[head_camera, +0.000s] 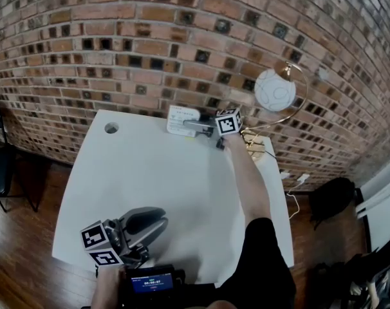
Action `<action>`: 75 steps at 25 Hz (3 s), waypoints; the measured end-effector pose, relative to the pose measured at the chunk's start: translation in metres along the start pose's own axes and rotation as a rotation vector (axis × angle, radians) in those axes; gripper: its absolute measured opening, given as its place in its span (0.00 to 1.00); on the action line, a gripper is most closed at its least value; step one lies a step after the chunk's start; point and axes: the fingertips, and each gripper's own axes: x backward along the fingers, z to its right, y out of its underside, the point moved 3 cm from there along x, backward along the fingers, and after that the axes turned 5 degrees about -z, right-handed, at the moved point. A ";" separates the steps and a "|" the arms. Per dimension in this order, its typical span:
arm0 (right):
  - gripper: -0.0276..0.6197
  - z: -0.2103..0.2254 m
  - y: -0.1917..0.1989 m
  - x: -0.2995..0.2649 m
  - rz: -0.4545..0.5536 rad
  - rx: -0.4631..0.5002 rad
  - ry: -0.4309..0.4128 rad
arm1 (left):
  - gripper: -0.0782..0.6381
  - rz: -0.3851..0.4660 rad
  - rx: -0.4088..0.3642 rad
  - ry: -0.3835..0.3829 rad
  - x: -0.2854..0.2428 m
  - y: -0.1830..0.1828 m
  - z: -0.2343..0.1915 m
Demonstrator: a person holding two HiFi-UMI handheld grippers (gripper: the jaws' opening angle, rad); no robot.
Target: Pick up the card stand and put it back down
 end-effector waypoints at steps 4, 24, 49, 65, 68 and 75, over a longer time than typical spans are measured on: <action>0.34 0.002 0.004 0.022 0.010 -0.023 0.091 | 0.21 0.000 -0.005 0.005 0.000 0.000 0.005; 0.18 -0.280 -0.025 0.076 0.331 0.121 0.112 | 0.21 0.028 -0.003 0.025 0.006 0.001 0.055; 0.15 -0.506 0.024 0.099 0.513 0.201 0.040 | 0.20 -0.018 -0.099 0.086 0.021 0.030 0.165; 0.12 -0.701 0.079 0.116 0.674 0.324 -0.046 | 0.20 -0.072 -0.067 0.143 0.047 0.082 0.265; 0.12 -0.732 0.085 0.111 0.649 0.373 -0.031 | 0.20 -0.086 -0.061 0.153 0.052 0.090 0.283; 0.12 -0.792 0.093 0.110 0.637 0.443 -0.048 | 0.20 -0.091 -0.064 0.159 0.064 0.102 0.323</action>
